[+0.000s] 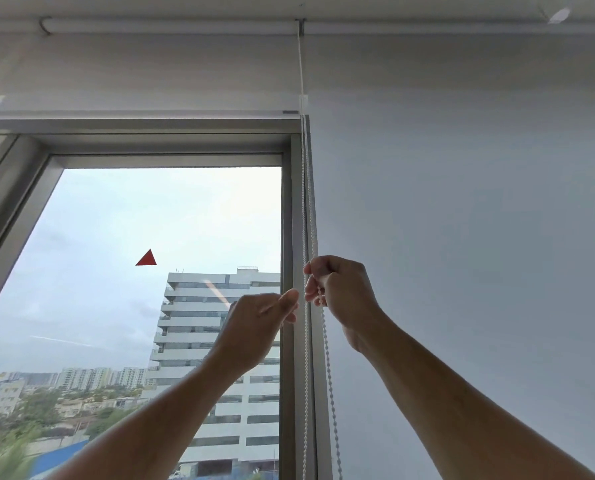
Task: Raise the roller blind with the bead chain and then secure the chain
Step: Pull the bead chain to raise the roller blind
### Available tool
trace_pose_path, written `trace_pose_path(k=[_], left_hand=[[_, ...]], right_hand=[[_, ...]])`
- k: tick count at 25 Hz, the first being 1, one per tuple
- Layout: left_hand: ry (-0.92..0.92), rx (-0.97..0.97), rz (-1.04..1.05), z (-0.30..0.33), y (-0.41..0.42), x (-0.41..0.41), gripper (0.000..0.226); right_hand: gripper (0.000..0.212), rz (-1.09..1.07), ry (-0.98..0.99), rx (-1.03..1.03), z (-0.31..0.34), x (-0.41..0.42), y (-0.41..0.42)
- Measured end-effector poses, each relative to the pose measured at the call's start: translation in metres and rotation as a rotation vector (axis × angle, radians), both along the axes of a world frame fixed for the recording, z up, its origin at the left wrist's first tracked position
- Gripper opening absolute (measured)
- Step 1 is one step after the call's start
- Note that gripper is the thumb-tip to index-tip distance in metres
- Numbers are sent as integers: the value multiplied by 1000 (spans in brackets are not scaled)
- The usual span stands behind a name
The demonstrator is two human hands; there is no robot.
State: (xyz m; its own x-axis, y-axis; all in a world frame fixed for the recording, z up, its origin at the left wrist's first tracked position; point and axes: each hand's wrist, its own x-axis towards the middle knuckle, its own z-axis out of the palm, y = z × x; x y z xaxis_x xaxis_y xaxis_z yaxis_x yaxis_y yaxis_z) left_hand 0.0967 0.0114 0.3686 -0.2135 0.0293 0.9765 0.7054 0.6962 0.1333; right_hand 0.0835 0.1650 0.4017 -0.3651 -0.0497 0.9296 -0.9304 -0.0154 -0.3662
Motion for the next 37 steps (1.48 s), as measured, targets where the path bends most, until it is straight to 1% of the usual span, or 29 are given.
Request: trace_pose_path(k=[2,4,5,8,11,14,17,19,22,25,30,34,37], left_hand=[[29,-50,4,11,1,0,46],[2,-98,-17,19,3,-1,41],[-20,-86,-57,21,4,0,37],[-20,60,-209,30,12,5,28],[-38,113,-203,43,25,8,27],[-66,182,-268,47,34,4,15],[-165,194,-333,39,34,-1,11],[-220,198,-384,33,36,-4,13],[-207,241,-394,26,41,-6,11],[-202,299,-388,18,41,-6,6],[-222,289,-385,-3,36,-7,3],[-268,312,-373,-31,30,-13,3],[-318,325,-379,-54,27,-18,7]], right_hand=[[40,32,13,10,-9,-1,-2],[41,45,15,-6,-18,-3,0],[40,48,11,-11,-21,-4,3],[36,67,-5,-4,-32,-6,5],[35,38,-13,40,-42,-8,-1],[36,27,0,33,-49,-11,-2],[34,26,13,44,-54,-14,0],[32,22,6,72,-58,-17,1],[28,54,-8,82,-64,-21,3],[16,79,-38,131,-74,-24,4],[25,107,-71,166,-93,-29,6],[11,95,-89,170,-110,-35,7],[7,125,-140,159,-128,-40,7]])
